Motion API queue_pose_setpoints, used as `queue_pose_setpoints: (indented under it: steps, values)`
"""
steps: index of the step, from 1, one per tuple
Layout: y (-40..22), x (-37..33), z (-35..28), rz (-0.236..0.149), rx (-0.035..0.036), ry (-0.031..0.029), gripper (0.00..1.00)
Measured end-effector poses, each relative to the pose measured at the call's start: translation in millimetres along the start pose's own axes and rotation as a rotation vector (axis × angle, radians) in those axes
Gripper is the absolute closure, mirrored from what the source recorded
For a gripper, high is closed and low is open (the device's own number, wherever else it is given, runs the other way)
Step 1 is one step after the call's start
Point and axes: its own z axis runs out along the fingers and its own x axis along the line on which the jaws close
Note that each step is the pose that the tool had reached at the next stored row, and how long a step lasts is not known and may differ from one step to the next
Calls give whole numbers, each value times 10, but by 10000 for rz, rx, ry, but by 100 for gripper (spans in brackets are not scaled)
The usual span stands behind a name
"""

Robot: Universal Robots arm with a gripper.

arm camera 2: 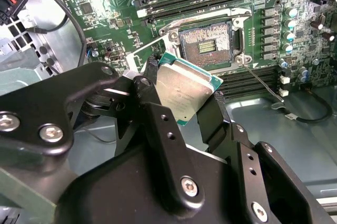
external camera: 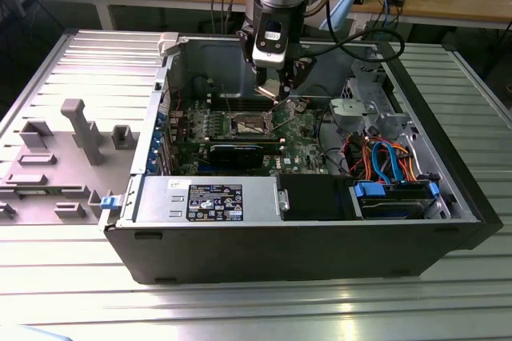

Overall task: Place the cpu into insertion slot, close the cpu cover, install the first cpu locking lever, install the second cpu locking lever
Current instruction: 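Place the cpu into insertion slot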

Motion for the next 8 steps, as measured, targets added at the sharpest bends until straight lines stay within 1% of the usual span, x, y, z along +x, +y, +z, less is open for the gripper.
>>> queue_pose_setpoints:
  steps: [8]
  values:
    - [0,0,1,142,-3,-12,45]
